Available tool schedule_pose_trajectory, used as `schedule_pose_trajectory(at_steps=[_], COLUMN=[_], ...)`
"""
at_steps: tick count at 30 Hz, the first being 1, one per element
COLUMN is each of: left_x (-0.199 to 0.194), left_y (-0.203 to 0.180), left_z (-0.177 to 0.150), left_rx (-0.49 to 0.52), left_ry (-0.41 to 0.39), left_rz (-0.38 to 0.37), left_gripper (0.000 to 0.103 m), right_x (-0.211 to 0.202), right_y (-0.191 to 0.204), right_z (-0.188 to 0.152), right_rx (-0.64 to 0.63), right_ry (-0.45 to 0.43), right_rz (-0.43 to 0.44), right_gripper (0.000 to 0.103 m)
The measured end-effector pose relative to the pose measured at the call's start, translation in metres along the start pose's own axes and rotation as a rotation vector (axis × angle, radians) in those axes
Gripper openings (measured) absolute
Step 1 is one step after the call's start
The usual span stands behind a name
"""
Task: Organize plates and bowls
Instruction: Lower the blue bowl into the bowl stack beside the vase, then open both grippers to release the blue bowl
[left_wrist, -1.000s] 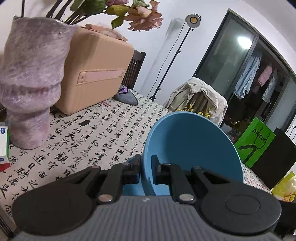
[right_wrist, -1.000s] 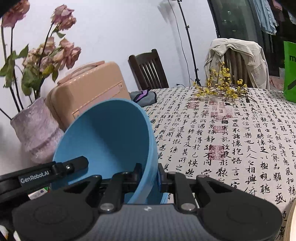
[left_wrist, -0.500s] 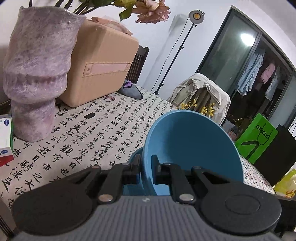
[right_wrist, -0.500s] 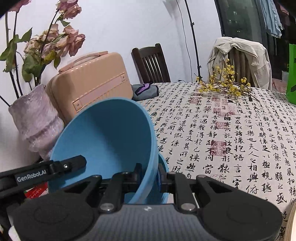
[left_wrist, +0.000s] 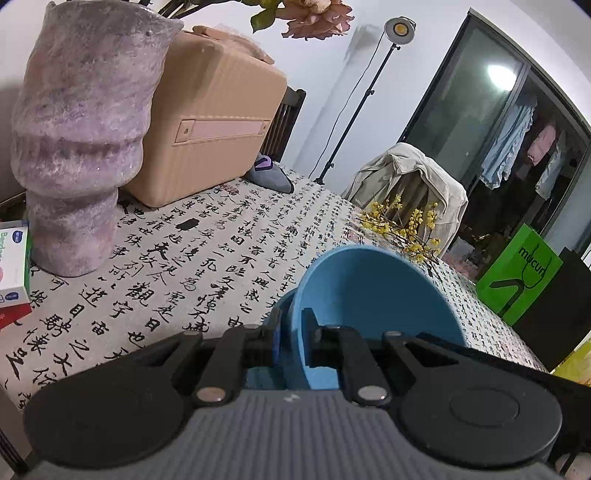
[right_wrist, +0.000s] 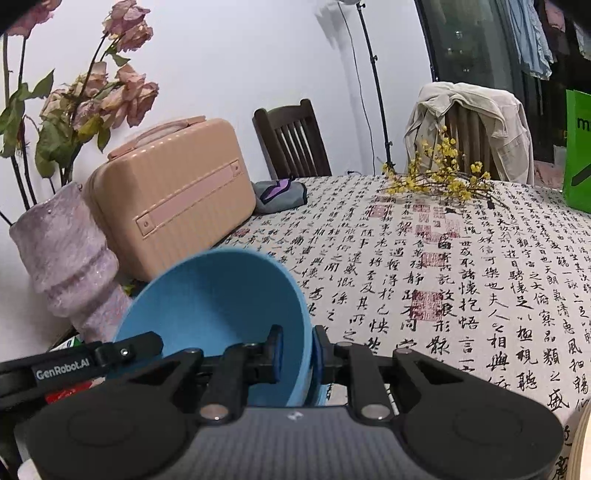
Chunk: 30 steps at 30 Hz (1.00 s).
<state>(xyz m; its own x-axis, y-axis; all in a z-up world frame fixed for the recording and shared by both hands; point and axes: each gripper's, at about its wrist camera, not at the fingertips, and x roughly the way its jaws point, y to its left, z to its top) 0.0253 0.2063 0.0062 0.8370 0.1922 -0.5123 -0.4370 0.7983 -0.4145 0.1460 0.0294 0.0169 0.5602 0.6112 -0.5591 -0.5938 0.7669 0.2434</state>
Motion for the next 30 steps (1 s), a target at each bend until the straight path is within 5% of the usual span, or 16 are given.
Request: schedule_pose_trajectory(at_steps=[30], left_x=[0.0054], left_y=[-0.0003], left_z=[0.0044], left_rx=[0.047], left_ry=[-0.044], left_rz=[0.030], left_gripper=[0.013], right_x=[0.0051], right_y=[-0.0081], right_z=[0.0009], right_rx=[0.023], right_ry=[-0.031], right_rz=[0.018], right_gripper=[0.018])
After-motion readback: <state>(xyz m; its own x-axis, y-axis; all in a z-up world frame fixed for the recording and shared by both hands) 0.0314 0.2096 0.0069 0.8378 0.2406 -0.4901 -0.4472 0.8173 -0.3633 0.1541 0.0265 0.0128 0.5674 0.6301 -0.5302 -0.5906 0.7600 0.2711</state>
